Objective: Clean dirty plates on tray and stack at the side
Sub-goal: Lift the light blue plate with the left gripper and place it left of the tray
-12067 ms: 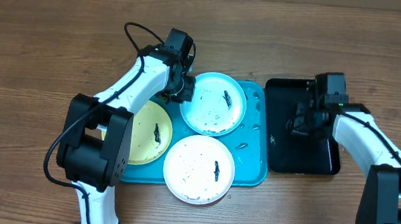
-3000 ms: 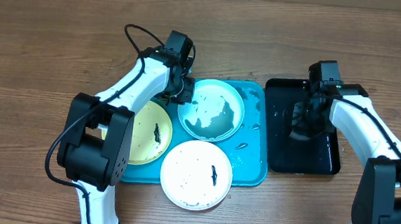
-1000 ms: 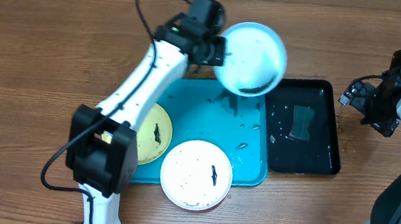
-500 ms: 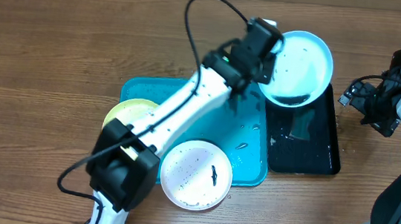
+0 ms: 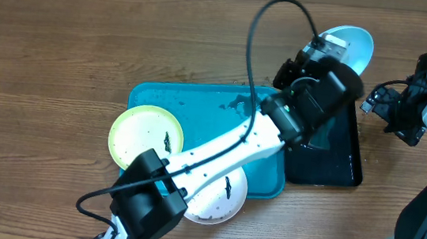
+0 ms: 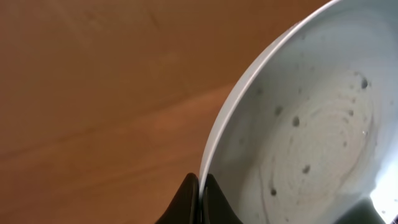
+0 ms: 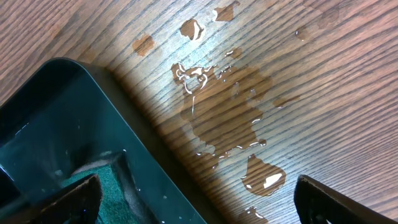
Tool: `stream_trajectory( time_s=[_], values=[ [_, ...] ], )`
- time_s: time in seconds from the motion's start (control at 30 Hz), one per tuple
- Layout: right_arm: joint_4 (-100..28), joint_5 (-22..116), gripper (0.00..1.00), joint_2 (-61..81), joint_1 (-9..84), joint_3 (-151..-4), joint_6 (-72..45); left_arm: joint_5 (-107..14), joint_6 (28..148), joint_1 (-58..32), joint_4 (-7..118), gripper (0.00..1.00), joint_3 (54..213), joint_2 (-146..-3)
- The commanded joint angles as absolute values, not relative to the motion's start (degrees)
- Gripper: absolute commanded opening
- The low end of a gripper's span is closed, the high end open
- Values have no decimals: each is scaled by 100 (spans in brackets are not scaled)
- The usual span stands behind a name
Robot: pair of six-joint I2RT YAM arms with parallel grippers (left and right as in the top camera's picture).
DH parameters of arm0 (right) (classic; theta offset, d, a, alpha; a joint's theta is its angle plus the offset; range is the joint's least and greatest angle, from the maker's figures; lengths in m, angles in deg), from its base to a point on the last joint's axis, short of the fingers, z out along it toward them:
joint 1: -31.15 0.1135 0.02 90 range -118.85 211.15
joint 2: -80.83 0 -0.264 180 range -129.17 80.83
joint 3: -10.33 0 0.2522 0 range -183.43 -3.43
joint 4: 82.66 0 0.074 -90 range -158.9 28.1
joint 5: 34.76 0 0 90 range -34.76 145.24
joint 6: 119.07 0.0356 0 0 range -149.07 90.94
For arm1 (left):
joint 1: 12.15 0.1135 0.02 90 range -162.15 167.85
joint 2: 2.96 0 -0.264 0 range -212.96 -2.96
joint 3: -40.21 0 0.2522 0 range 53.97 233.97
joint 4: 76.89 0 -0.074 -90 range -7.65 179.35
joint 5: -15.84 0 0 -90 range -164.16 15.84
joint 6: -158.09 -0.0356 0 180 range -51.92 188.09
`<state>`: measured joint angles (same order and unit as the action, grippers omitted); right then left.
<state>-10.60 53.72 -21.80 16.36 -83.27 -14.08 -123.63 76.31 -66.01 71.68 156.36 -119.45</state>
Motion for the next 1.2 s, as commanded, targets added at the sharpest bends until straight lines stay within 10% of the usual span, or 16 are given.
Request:
stream_trajectory(
  time_s=[0.0,0.5,1.17],
  values=[
    [-1075,5344,100,-2140,1654,-8414,-1384,-13865,6681,-6789,7455,4,15787,-11759],
    [-1075,5344,100,-2140,1654,-8414,-1384,-14785,4609,-7159,9310,4,15787,-11759],
    [-1075,5344,100,-2140,1656,-8414,-1384,-14798,5330,-7172,8598,4,15787,-11759]
  ],
)
